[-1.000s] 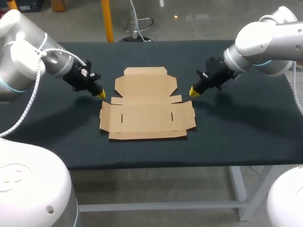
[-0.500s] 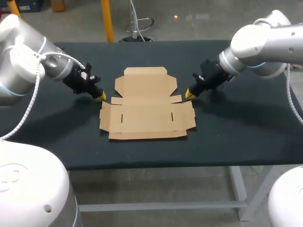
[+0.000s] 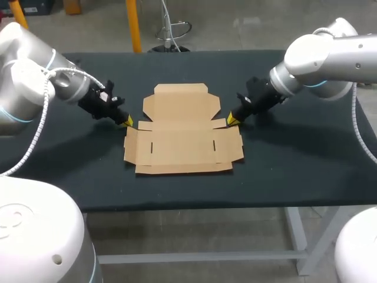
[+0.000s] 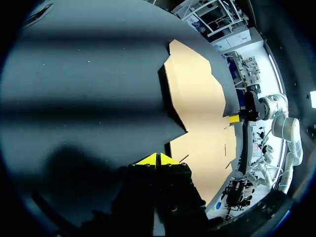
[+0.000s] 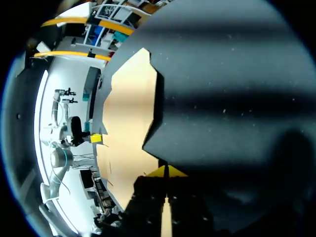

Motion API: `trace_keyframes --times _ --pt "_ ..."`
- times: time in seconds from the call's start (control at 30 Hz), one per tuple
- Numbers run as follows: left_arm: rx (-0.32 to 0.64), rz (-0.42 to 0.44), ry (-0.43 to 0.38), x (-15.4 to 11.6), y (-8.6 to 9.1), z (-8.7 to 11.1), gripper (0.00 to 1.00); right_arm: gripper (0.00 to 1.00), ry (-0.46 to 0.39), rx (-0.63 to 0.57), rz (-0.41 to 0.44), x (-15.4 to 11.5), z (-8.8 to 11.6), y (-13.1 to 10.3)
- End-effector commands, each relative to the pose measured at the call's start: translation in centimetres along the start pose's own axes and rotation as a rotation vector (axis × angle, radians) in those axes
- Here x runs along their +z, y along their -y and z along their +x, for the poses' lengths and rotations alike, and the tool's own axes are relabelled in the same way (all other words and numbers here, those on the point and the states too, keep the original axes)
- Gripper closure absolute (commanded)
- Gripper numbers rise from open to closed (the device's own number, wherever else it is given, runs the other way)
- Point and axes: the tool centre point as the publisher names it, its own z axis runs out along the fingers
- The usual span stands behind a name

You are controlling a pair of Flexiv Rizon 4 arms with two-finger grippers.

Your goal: Assemble the packaging by folding the flat box into shape, placing the metal phone stand inside, and closing the box properly

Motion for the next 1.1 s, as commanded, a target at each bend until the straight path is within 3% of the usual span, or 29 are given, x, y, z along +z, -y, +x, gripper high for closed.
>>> trace_keyframes --times 0.03,1.1 --pt "0.003 -0.007 -0.009 0.28 0.17 -0.13 1.0 1.0 -0.011 -0.001 0.015 0.58 -0.29 -0.66" --pt "0.019 0.0 -0.093 1.01 0.48 -0.87 1.0 1.0 -0.05 -0.024 0.006 1.21 0.48 -0.89"
